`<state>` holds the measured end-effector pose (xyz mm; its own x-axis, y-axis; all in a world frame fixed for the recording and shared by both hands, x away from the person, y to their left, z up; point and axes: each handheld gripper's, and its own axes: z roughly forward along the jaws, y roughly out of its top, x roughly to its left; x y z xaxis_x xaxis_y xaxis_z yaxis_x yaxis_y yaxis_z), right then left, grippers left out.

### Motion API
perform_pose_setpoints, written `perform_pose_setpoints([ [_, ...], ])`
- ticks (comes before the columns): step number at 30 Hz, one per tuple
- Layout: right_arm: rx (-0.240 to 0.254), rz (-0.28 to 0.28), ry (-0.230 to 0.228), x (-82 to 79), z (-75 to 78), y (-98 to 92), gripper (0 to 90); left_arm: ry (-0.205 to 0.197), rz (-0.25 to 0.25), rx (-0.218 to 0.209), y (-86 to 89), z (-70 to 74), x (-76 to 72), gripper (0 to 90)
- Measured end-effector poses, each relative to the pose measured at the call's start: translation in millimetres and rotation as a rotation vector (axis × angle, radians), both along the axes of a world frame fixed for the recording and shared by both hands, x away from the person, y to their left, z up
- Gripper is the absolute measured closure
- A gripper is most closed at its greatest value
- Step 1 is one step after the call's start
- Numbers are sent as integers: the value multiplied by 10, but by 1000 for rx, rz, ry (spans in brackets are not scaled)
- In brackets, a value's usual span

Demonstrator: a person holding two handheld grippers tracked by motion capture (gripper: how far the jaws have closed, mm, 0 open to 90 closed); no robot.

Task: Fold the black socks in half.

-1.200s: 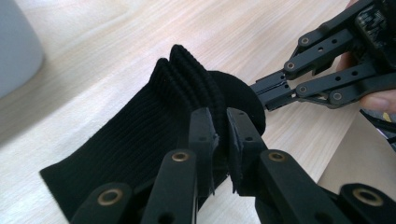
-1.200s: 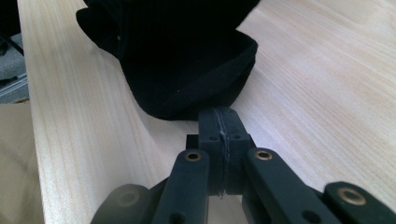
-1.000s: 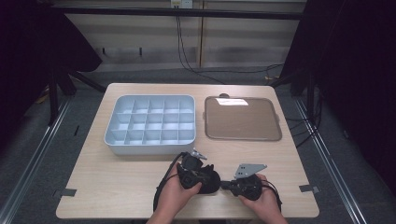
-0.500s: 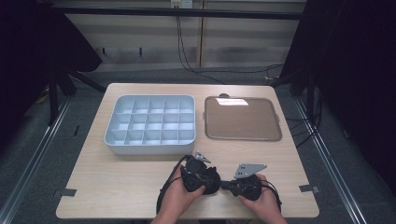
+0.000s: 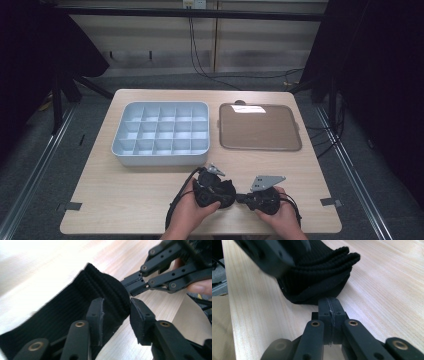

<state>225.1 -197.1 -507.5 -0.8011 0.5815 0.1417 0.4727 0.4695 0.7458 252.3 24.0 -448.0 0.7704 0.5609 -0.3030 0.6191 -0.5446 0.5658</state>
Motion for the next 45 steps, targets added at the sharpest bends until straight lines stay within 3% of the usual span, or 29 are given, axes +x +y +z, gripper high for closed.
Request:
perform_pose_setpoints([
  [4,-2,-2,1,-1,2,-2,894,-43,31,4,129,81,24,499],
  [9,-3,-1,2,-1,3,-2,894,-52,92,18,336,114,100,447],
  [23,-1,-2,3,-2,2,-2,893,-7,210,47,715,-23,232,434],
  [36,0,-2,3,-2,2,-2,891,56,214,57,676,-228,197,432],
  [45,0,-2,4,-4,2,1,891,58,217,89,640,-311,170,452],
])
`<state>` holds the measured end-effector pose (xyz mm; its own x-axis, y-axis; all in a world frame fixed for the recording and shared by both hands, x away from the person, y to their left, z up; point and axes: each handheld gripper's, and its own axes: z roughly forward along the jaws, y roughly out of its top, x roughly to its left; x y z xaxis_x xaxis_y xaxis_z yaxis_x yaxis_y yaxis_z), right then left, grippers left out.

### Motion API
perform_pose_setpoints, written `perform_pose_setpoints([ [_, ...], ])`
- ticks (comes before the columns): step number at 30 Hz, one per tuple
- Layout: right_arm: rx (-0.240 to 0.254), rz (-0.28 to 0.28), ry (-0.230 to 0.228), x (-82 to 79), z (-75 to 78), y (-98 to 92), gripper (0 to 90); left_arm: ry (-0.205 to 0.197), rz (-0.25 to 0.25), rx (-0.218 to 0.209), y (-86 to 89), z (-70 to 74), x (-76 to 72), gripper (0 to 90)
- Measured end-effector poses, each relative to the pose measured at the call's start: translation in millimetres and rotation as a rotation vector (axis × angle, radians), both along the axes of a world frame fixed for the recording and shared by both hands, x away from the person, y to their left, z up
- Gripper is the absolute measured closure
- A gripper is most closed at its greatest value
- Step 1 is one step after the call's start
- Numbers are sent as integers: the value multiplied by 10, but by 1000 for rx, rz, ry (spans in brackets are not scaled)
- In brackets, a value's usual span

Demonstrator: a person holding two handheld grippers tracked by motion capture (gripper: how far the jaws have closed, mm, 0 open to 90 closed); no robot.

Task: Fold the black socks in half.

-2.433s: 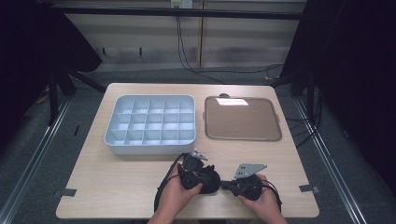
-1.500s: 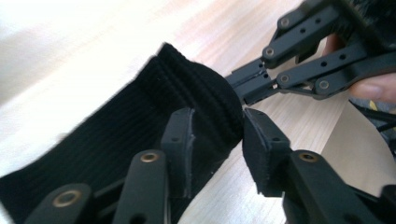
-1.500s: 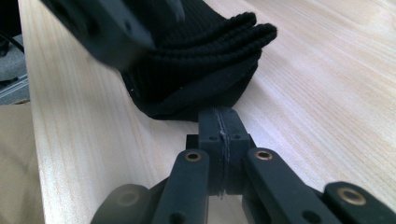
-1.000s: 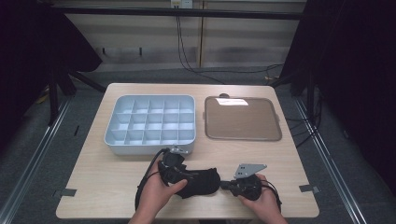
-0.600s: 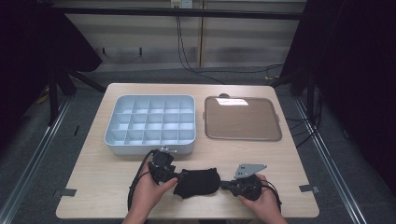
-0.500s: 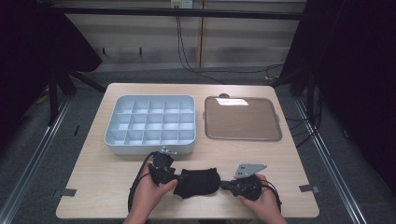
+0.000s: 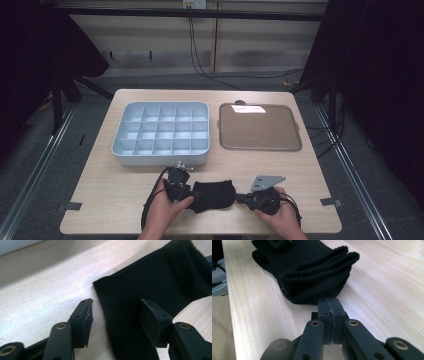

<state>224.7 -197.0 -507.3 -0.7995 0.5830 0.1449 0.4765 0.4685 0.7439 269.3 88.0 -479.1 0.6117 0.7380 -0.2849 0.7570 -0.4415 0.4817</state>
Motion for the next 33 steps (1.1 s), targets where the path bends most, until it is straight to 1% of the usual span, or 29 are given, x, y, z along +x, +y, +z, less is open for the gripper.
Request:
perform_pose_setpoints([
  [2,-1,0,-1,-1,1,2,891,5,2,13,-4,9,-5,477],
  [5,-4,3,0,-2,4,4,891,20,3,19,-7,14,-12,600],
  [6,-5,3,-2,-2,4,5,891,26,5,19,-6,18,-14,679],
  [7,-5,3,-2,-2,4,5,891,28,6,19,-5,23,-15,679],
  [10,-4,4,-2,-2,4,5,890,42,3,9,-1,46,-9,788],
  [11,-4,4,-2,-2,4,5,890,48,4,6,-1,51,-7,802],
  [14,-5,5,0,-2,5,5,889,62,7,0,4,58,3,823],
  [16,-5,6,-1,-1,4,4,889,64,4,-2,6,62,6,829],
  [20,-16,8,-7,-3,12,5,886,62,-6,-6,7,78,10,831],
  [21,-16,6,-5,-4,12,5,887,62,-2,-10,2,84,9,831],
  [23,-12,4,-1,-5,11,4,887,60,-10,-12,1,106,15,831],
  [25,-18,7,-2,-4,16,5,888,59,-13,-14,-2,127,20,832],
  [26,-14,10,-1,-4,16,7,888,62,-6,-19,-7,135,21,831],
  [28,-11,13,-2,-4,19,6,888,67,-14,-16,-4,148,34,831],
  [31,2,15,-6,-9,35,9,888,75,-13,-14,-7,166,46,831],
  [32,2,17,-6,-14,44,12,888,73,-32,1,2,177,56,831],
  [33,5,18,-11,-15,52,14,888,72,-18,-13,-14,179,53,829],
])
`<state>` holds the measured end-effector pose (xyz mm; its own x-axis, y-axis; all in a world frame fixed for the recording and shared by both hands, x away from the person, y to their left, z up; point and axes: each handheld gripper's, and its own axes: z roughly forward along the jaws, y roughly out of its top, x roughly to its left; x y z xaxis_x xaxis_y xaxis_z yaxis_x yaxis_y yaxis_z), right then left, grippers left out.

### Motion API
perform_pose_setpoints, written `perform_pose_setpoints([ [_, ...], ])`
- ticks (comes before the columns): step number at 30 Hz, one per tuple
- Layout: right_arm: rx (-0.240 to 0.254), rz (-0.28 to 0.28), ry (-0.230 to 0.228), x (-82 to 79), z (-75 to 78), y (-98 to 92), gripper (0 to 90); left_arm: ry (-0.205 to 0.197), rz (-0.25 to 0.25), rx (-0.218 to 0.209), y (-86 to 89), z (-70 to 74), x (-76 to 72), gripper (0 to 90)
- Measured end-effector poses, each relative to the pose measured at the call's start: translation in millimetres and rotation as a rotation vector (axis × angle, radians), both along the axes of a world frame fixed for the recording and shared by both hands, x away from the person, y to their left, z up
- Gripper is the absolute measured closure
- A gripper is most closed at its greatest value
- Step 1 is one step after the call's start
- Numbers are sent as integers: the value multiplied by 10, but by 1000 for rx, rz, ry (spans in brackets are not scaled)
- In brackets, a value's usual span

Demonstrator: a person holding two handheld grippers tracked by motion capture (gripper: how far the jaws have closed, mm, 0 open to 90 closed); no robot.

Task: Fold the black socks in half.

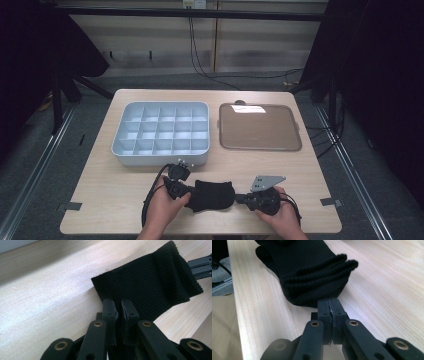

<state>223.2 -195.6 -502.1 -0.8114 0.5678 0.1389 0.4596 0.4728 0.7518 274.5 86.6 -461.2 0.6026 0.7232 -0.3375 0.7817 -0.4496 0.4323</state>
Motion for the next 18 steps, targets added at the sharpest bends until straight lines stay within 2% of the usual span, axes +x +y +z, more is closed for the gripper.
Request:
perform_pose_setpoints([
  [13,2,1,-5,-12,27,10,891,-4,-4,11,-18,99,27,828],
  [18,8,-11,-12,0,48,-24,897,-1,-15,28,-23,105,29,828],
])
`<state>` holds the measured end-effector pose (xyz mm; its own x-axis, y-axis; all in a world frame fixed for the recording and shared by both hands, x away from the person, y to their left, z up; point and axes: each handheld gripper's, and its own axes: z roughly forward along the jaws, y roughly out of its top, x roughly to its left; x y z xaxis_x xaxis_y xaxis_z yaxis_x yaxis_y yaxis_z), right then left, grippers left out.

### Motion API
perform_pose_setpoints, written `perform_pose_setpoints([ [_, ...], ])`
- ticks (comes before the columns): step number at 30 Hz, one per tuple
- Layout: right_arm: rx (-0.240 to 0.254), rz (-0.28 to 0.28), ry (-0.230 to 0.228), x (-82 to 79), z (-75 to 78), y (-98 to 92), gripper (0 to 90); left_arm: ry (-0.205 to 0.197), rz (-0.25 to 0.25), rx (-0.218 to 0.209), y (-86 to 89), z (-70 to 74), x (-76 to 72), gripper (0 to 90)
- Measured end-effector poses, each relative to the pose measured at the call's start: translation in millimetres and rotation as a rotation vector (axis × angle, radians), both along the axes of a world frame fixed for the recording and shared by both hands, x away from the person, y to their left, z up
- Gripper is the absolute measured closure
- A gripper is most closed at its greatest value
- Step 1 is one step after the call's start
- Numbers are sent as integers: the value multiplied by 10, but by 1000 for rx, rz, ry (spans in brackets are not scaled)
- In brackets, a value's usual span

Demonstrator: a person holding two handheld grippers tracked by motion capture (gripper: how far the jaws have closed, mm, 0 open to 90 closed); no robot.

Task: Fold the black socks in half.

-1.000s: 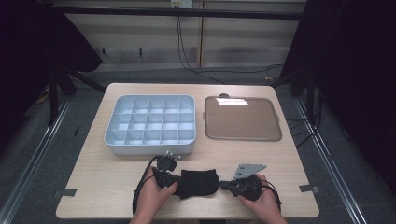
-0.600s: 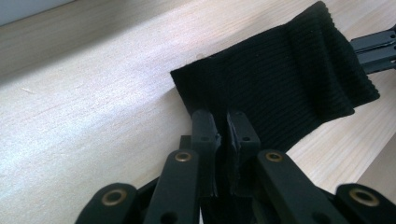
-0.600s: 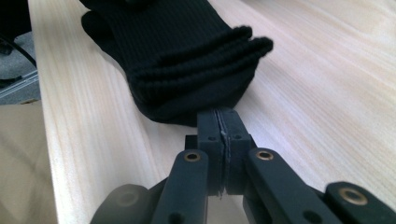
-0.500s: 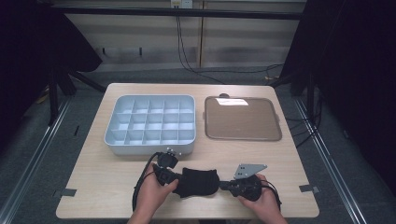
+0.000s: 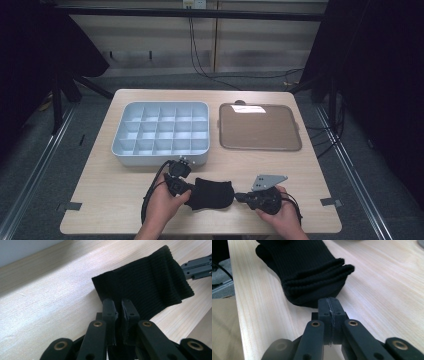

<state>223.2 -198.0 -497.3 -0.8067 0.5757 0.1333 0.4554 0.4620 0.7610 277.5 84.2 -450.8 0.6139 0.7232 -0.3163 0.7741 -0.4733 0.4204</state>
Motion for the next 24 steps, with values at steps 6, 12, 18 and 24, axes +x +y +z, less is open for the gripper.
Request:
perform_pose_setpoints([
  [6,4,4,-5,1,14,7,900,-5,-23,5,-40,19,-3,829],
  [12,-5,11,-1,-2,-3,31,900,-10,-21,-5,-77,62,4,823],
  [18,-14,19,7,-5,-26,59,900,-22,-25,1,-151,130,3,811],
  [24,-17,22,9,-9,-34,74,900,-27,-34,3,-251,181,-1,818],
])
